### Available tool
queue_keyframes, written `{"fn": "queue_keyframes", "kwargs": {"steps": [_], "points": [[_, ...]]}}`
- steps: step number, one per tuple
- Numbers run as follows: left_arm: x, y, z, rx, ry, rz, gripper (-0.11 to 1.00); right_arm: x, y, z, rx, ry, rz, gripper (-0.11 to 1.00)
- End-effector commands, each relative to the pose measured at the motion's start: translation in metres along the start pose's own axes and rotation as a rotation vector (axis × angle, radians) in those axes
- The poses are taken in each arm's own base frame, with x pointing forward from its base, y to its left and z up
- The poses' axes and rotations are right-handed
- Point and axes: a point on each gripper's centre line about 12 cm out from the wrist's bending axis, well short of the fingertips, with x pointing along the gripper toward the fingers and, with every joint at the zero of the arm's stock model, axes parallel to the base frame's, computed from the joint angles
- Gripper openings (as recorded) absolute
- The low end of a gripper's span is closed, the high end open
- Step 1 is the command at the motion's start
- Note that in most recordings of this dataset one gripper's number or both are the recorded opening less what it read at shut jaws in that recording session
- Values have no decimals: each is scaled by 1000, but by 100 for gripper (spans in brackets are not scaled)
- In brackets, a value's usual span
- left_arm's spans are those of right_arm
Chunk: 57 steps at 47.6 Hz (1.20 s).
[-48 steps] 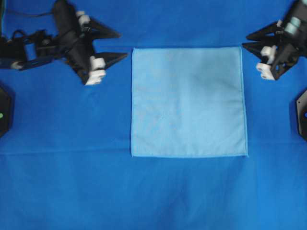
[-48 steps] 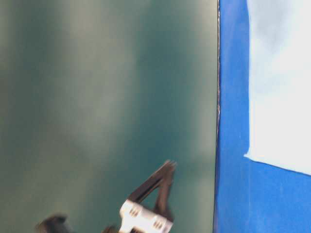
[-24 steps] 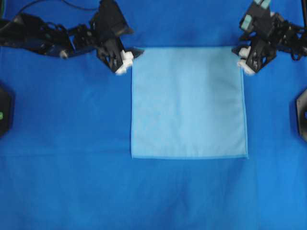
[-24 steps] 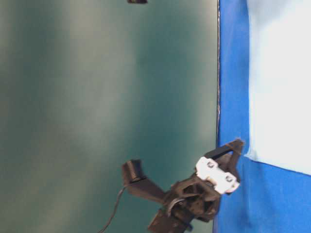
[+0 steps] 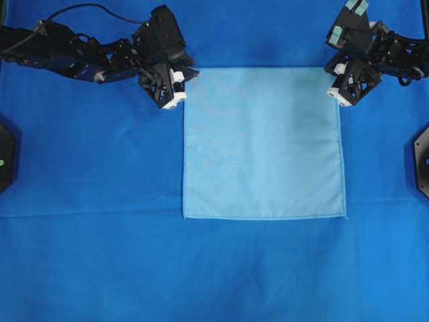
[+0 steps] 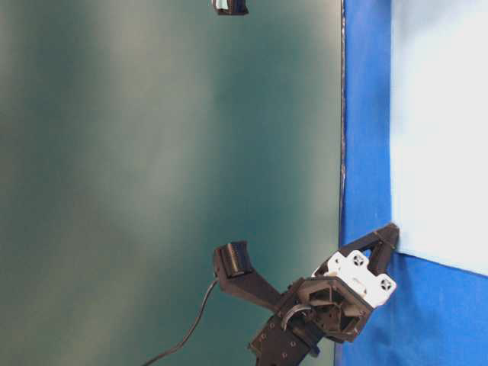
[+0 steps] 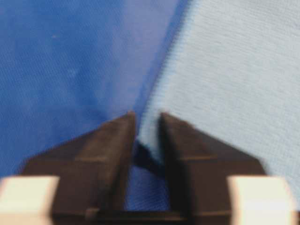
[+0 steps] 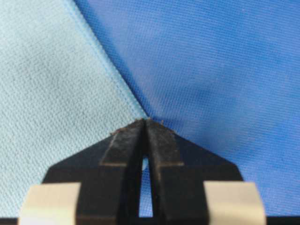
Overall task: Fold the light blue towel.
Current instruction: 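Close both grippers on the far corners of the towel, then pull both held corners toward the near edge, folding the towel in half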
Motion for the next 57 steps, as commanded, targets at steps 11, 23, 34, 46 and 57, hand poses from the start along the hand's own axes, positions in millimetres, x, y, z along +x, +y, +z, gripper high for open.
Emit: {"fn": "queue_keyframes", "kwargs": {"steps": [11, 23, 34, 46, 57], "points": [[0, -1, 13, 36, 9, -6, 1, -3, -2, 5, 5, -1, -6, 1], [-23, 0, 39, 71, -23, -8, 1, -27, -5, 21, 7, -73, -22, 1], [-40, 1, 59, 102, -81, 0, 1, -46, -5, 24, 18, -107, -28, 1], [-44, -14, 60, 126, -89, -30, 1, -50, 1, 20, 16, -83, -16, 1], [-49, -44, 50, 151, -45, -94, 1, -64, 23, 15, 18, -73, 41, 1]]}}
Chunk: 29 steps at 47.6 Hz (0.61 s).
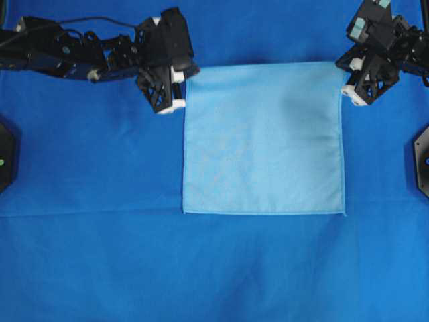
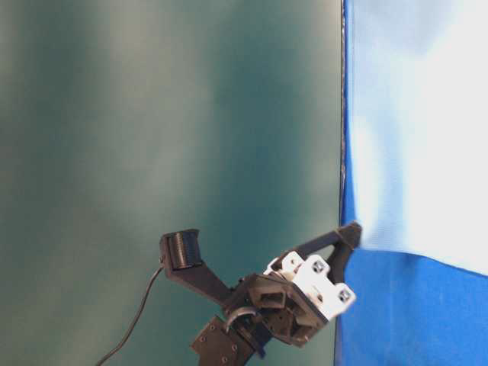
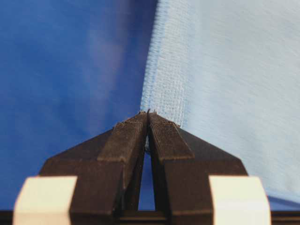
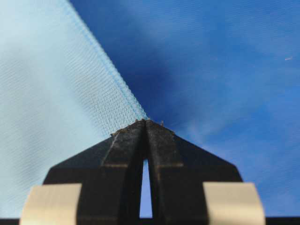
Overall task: Fold the light blue towel.
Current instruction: 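Pull both held corners toward the near edge, folding the towel in half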
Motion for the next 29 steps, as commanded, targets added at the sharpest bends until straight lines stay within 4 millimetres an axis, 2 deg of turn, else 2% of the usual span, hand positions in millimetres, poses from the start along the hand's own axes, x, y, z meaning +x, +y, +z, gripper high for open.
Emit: {"fn": "queue_keyframes", "kwargs": {"steps": [1, 21, 29], "points": [[-8, -14, 10, 22, -21, -28, 1, -8, 11, 1, -3, -13, 29, 1], [-18, -109, 5, 125, 27, -219, 1, -36, 89, -36, -12, 93, 254, 1], [-25, -140, 4, 176, 22, -280, 1, -45, 117, -47, -51, 117, 338, 1]]}}
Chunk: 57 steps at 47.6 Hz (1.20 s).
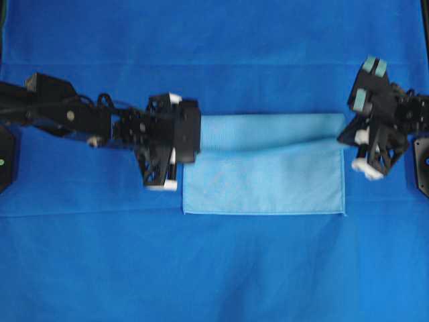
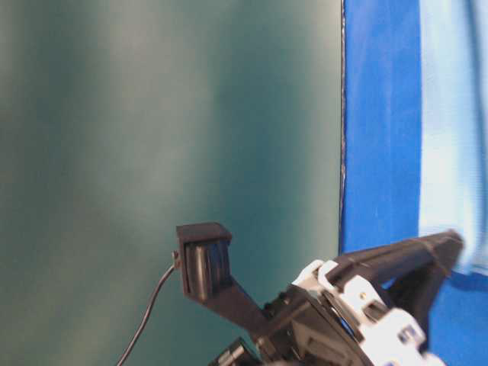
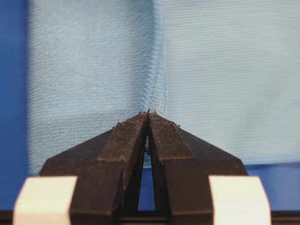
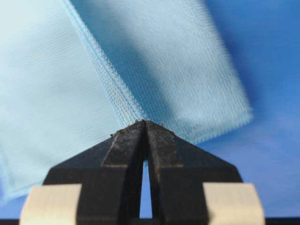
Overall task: Fold the light blue towel.
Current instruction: 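Pull both held corners toward the near edge, folding the towel in half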
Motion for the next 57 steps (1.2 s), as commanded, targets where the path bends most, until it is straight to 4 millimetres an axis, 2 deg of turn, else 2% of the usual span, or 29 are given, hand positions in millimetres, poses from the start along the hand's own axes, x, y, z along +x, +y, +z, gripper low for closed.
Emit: {"fn": "queue_keyframes", "kwargs": {"steps": [1, 7, 19, 32, 46, 49, 54, 57], "points": [[-5, -13, 12, 24, -34, -22, 1, -2, 18, -2, -29, -1, 51, 1], [-5, -34, 12, 62, -31, -62, 1, -3, 35, -10, -49, 19, 96, 1], [-6, -57, 10, 104, -5, -106, 1, -5, 59, -19, -45, 30, 168, 1], [-7, -65, 9, 118, 2, -121, 1, -1, 73, -20, -64, 32, 201, 1], [-6, -63, 12, 113, -27, -115, 2, 3, 74, -20, -61, 38, 197, 1], [-7, -63, 13, 113, -30, -115, 6, 4, 74, -19, -59, 38, 196, 1], [-7, -63, 13, 115, -30, -115, 27, 4, 76, -17, -48, 26, 204, 4], [-8, -63, 14, 118, -30, -115, 44, 3, 77, -14, -48, 15, 212, 22]]}}
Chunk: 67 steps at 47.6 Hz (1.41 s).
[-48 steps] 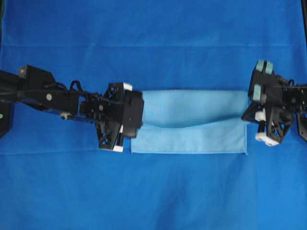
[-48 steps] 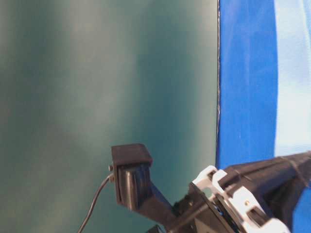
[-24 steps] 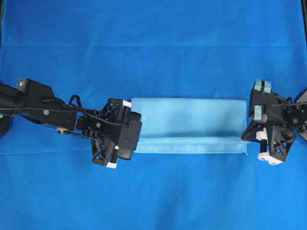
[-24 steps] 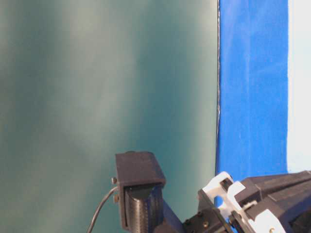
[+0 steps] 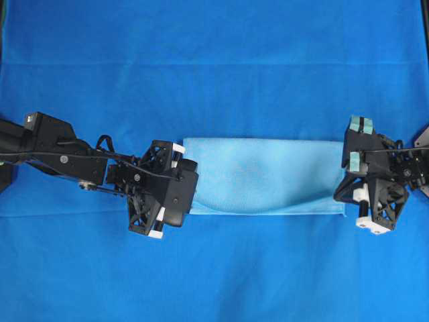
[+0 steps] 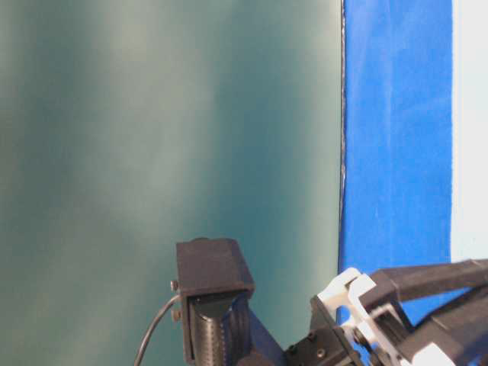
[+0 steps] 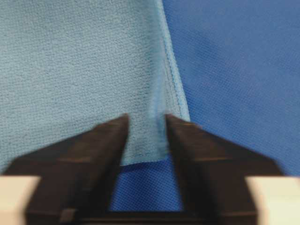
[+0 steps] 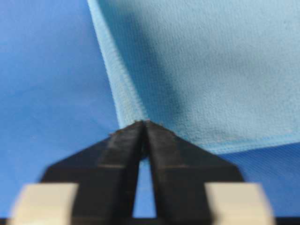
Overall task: Fold the light blue towel.
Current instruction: 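Pull both held corners toward the near edge, folding the towel in half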
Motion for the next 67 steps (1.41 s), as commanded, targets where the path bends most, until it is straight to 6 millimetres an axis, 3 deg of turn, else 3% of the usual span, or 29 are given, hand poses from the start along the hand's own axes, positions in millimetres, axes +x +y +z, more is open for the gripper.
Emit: {"fn": "queue_keyframes", "kwargs": {"steps": [1, 5, 9, 17, 26, 38, 55, 67], "points": [[-6, 2, 13, 8, -40, 5, 48, -2, 7, 10, -2, -37, 25, 29], [-11, 3, 17, 36, -45, 7, 62, -6, 9, 14, -19, -47, 29, 55], [-18, 6, 22, 44, -61, 15, 63, -11, 11, 18, -46, -60, 28, 66], [-28, 21, 28, 34, -89, 46, 59, -29, 5, 26, -97, -119, 9, 61], [-28, 47, 26, -7, -86, 95, 60, -35, -31, 32, -42, -138, -109, 61], [-16, 74, 10, -55, -41, 139, 60, -20, -69, 30, 4, -78, -241, 61], [6, 97, -18, -99, 27, 171, 60, 8, -97, 23, 41, -4, -298, 61], [9, 98, -23, -105, 41, 171, 60, 14, -100, 23, 42, 9, -302, 60]]}}
